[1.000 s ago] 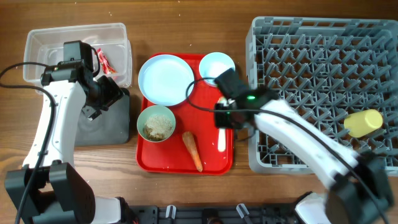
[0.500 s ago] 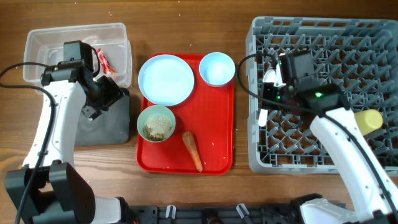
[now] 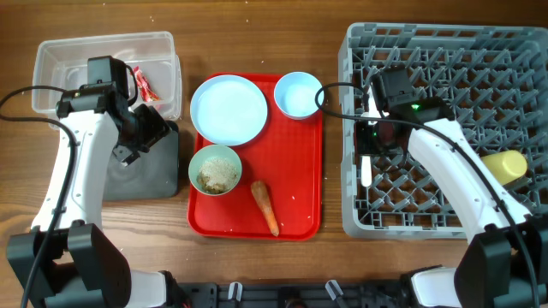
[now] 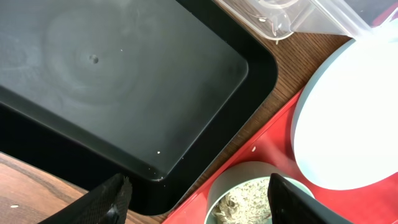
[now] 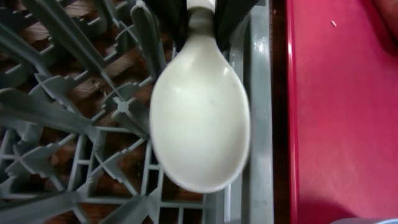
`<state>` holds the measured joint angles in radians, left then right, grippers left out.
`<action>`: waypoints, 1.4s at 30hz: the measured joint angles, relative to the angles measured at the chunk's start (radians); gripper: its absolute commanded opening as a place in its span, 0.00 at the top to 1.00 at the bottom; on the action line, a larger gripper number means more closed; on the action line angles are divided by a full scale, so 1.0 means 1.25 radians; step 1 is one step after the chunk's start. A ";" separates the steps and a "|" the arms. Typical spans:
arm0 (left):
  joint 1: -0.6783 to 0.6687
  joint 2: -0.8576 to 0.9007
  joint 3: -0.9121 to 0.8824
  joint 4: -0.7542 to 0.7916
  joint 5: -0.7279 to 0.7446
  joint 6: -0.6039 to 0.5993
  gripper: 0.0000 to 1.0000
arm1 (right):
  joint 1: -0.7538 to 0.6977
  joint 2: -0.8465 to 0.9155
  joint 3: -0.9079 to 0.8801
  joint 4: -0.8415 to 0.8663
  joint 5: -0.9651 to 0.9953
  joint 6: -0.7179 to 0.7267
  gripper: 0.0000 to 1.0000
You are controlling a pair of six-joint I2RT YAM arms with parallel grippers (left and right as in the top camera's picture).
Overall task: Sort waste into correct bins and load items into the dishwasher rack
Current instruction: 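Carry the spoon right and set it in the dish rack, then move the right gripper to the small light-blue bowl on the tray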
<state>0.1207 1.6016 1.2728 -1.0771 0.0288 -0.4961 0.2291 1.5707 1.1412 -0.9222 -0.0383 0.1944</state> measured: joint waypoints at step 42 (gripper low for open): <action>-0.284 0.000 0.000 0.071 0.059 0.112 0.18 | 0.015 0.057 0.457 0.065 -0.057 -0.105 0.30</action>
<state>-0.2337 1.6016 1.2728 -0.9886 0.1020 -0.3565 0.2474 1.6424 1.7130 -0.8410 -0.1097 0.0635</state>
